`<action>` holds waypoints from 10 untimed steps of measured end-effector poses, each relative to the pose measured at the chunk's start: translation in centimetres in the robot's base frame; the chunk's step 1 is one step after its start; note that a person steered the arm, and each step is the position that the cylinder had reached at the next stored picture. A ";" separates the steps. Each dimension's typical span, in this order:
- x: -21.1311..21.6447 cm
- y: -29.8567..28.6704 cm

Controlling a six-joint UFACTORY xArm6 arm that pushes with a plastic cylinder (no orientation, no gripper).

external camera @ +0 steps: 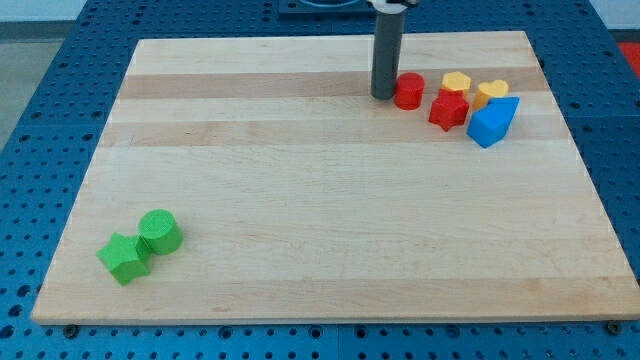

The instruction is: Move your arm to the bottom left

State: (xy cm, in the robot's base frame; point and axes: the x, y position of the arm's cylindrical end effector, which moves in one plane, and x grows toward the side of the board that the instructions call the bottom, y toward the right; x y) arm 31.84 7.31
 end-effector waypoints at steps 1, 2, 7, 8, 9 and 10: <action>0.0 0.5; 0.0 1.2; 11.6 -18.2; 13.0 -22.7; 14.3 -27.1; 16.0 -31.5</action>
State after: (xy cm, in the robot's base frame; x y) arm 47.84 -24.15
